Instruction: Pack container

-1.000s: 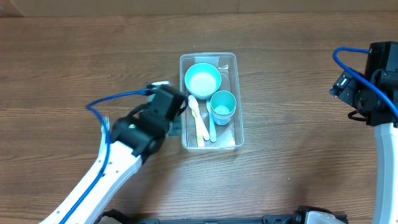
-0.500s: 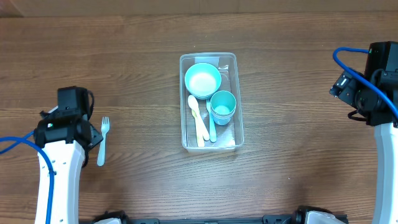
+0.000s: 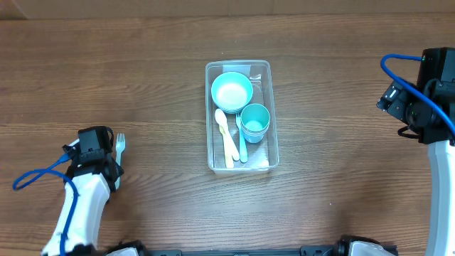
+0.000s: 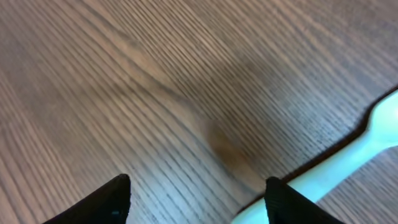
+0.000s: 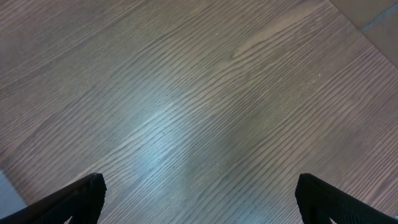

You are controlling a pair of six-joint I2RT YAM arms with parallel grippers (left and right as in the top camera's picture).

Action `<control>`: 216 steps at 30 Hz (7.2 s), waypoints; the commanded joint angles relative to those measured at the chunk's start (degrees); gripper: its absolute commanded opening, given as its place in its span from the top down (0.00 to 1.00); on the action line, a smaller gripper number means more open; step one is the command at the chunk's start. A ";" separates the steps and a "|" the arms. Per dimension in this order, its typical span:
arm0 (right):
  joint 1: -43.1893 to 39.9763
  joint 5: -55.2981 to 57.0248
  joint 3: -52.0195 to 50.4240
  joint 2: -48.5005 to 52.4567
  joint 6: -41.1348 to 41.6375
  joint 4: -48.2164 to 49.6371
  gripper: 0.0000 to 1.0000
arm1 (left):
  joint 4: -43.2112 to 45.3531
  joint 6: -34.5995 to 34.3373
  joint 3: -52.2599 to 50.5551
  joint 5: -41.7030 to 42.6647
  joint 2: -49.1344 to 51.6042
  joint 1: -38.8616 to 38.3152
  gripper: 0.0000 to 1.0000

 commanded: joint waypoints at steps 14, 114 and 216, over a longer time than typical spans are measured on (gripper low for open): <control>-0.26 0.59 0.61 -0.35 0.24 0.17 0.00 | 2.49 6.23 1.09 6.67 12.28 0.20 0.30; -0.26 0.59 0.61 -0.35 0.24 0.17 0.00 | 4.59 -8.35 29.70 29.18 12.72 -43.80 0.88; 11.61 -16.68 -81.37 -76.43 -0.02 82.55 0.00 | -6.58 -0.90 34.16 16.35 -2.14 -15.10 0.00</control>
